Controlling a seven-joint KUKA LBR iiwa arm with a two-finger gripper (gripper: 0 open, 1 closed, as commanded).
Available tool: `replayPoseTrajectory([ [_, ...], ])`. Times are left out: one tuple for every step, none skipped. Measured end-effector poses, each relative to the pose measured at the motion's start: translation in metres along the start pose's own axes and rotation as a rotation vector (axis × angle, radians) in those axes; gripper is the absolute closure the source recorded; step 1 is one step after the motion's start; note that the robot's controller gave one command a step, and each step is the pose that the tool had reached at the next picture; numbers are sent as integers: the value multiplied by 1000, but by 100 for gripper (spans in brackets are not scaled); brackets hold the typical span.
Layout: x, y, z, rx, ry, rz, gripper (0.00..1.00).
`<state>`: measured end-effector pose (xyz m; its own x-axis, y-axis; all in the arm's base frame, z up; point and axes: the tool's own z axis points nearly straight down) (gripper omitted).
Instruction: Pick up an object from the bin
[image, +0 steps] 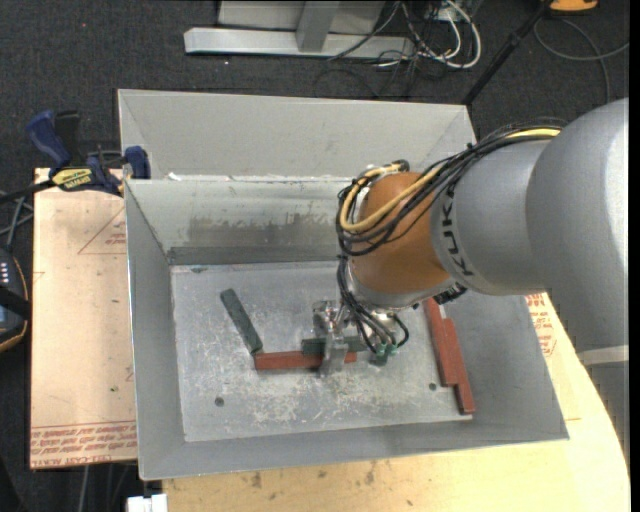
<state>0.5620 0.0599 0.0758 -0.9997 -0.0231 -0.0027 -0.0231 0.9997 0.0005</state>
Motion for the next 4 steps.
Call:
replayPoseTrajectory([
  [3,0,-19,0,10,0,100],
  [1,0,-40,0,6,0,100],
  [1,0,-59,-1,2,0,100],
  [0,0,-72,-1,-2,0,100],
])
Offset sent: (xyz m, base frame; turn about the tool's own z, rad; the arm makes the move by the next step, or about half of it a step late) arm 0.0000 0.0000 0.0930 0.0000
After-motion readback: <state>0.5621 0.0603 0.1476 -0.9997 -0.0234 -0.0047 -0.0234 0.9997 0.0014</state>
